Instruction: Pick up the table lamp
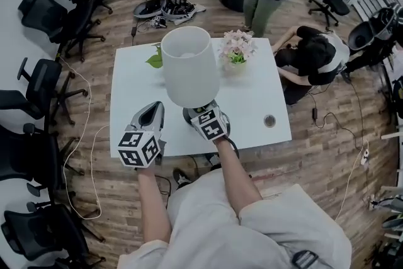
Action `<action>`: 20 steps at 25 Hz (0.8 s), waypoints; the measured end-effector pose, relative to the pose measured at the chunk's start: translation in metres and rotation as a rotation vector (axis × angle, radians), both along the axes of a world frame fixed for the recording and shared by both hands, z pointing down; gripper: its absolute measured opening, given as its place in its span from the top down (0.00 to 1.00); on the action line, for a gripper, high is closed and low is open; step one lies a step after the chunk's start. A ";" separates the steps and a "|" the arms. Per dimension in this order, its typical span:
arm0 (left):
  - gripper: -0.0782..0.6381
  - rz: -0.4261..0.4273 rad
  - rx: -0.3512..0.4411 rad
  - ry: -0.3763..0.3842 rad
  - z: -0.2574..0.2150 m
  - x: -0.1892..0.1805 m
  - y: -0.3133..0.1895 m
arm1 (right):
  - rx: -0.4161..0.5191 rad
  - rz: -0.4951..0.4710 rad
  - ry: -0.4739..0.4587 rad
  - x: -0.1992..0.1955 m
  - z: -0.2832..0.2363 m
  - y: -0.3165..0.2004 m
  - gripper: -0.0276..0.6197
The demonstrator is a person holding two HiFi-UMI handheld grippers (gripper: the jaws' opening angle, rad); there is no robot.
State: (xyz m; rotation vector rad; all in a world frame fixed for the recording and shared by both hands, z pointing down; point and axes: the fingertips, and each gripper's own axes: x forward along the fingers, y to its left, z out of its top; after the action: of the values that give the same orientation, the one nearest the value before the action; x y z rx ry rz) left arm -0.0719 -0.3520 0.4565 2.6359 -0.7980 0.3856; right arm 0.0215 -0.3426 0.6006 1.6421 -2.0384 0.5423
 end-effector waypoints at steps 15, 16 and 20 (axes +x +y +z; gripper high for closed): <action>0.89 0.261 -0.043 -0.015 0.024 0.057 0.040 | 0.017 0.306 -0.021 0.063 -0.021 0.069 0.74; 0.89 0.272 -0.045 -0.017 0.024 0.058 0.044 | 0.018 0.326 -0.025 0.067 -0.023 0.075 0.74; 0.89 0.309 -0.052 -0.026 0.029 0.056 0.057 | 0.015 0.385 -0.027 0.075 -0.025 0.095 0.74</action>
State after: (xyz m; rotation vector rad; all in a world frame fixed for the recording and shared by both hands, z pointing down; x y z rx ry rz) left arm -0.0159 -0.2946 0.4852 2.7124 -0.3801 0.5145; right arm 0.0964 -0.2479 0.5751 2.0605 -1.7509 0.6821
